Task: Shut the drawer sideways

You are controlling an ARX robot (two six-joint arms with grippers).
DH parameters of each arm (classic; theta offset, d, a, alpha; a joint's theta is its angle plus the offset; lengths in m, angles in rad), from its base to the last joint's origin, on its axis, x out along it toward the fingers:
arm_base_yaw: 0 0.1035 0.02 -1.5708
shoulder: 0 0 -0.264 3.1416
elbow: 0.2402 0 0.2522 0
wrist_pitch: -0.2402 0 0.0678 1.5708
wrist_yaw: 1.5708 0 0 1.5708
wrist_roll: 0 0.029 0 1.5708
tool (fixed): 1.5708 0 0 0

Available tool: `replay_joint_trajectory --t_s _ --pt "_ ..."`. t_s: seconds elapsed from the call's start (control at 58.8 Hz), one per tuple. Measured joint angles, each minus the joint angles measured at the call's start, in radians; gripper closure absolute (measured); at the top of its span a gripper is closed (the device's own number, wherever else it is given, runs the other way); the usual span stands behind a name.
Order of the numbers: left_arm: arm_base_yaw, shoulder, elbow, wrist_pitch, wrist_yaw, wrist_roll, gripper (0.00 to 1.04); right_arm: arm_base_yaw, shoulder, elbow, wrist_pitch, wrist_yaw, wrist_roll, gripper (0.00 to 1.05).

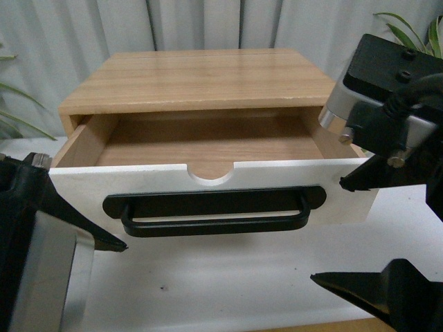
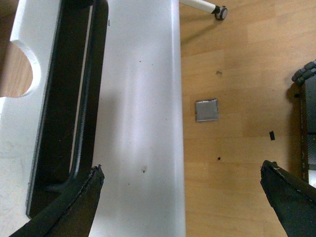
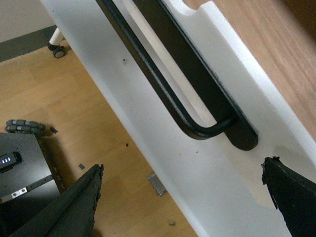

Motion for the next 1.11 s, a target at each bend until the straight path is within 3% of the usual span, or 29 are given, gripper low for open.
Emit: replay_joint_trajectory --t_s 0.782,1.105 --pt "0.028 0.219 0.13 0.158 -0.054 0.001 0.07 0.011 0.24 0.193 0.046 0.072 -0.032 0.07" --pt "0.053 0.38 0.221 0.317 -0.096 -0.016 0.07 -0.008 0.346 0.309 0.062 0.091 -0.019 0.07"
